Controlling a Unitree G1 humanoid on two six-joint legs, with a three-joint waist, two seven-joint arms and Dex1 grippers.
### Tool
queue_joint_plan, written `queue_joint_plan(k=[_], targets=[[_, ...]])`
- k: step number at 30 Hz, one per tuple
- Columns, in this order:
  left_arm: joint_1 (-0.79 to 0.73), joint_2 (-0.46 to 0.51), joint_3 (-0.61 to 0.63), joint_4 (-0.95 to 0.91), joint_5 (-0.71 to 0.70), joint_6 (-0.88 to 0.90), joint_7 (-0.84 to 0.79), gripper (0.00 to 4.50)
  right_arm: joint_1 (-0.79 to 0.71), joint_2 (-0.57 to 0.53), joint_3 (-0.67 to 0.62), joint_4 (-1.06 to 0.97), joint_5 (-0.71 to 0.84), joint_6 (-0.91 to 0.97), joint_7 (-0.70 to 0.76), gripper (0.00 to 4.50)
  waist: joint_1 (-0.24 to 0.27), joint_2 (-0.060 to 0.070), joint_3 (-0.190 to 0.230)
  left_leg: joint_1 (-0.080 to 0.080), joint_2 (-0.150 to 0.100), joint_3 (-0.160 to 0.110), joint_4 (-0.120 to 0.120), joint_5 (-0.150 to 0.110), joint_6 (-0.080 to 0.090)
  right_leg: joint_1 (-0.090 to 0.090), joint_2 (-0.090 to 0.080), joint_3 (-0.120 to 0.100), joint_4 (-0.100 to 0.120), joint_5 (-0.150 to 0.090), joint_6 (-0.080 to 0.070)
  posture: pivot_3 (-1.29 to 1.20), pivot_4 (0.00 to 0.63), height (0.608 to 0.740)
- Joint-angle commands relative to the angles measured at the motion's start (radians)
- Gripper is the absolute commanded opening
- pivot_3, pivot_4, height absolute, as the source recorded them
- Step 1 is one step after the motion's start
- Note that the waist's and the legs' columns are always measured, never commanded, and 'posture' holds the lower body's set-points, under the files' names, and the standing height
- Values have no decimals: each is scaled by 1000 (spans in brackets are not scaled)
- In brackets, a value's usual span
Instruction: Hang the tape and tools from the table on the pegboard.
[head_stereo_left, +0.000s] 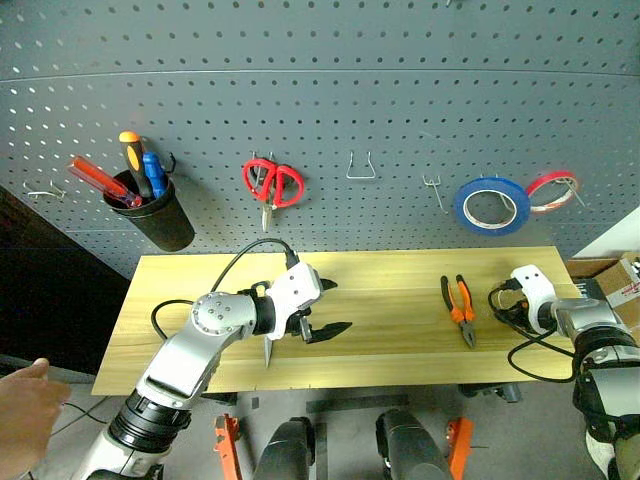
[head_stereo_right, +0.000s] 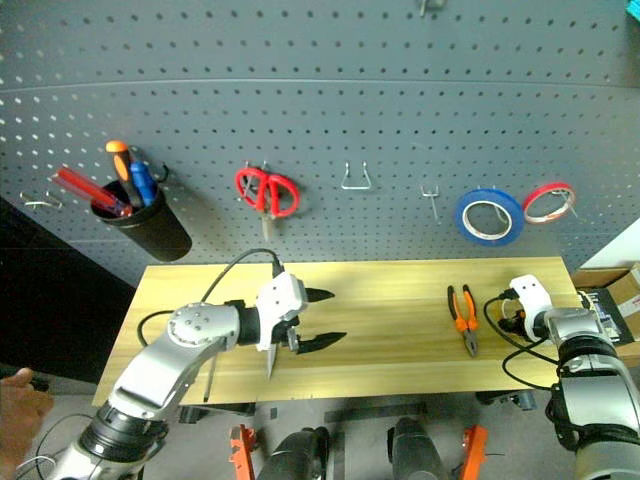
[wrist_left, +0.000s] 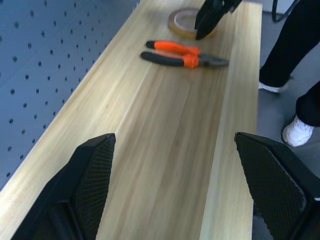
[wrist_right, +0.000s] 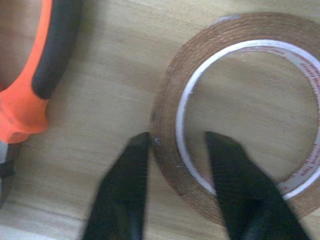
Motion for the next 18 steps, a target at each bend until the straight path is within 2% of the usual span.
queue_joint_plan(k=[1, 5, 9, 12, 14, 16, 18], targets=[[0, 3, 26, -53, -53, 5, -25, 4052, 20, 11, 6, -3, -14, -3, -4, 468, 0, 0, 0, 0, 0, 0, 0, 0, 0, 0, 0, 0, 0, 0, 0, -37, 270, 740], [-16, -5, 31, -54, -71, -2, -28, 4052, 76, -10, -9, -118, -1, -2, 4, 435, -1, 0, 0, 0, 0, -1, 1, 0, 0, 0, 0, -1, 1, 0, 0, -48, 258, 740], [-25, -21, 61, -58, -107, -10, -24, 4052, 308, -96, -118, -621, 85, 143, 31, 435, 8, 3, 0, -3, 0, -1, 0, 0, 0, -2, 0, -1, 1, 0, 0, -63, 253, 740], [-19, -36, 89, -76, -148, -19, -30, 4052, 492, -106, -261, -993, 163, 258, -13, 435, 19, 6, -1, -15, 0, -1, 3, 0, -1, -14, -1, -1, 4, 0, 1, -68, 252, 740], [-15, -45, 118, -87, -197, 6, -28, 4052, 665, -47, -385, -1325, 226, 362, -55, 435, 22, 6, -1, -15, 0, -1, 2, 0, -1, -15, -1, 0, 3, 0, 1, -77, 253, 740], [-9, -47, 137, -89, -224, 20, -21, 4052, 807, 50, -448, -1616, 268, 440, -130, 435, 24, 6, -1, -15, 1, -4, 1, 0, -1, -14, -1, -2, 3, 0, 1, -99, 253, 740], [-6, -47, 148, -85, -224, 5, -15, 4052, 906, 147, -393, -1826, 236, 434, -226, 435, 23, 6, -1, -14, 3, -5, 1, -1, -3, -14, 0, -2, 3, 0, 0, -110, 255, 740]])
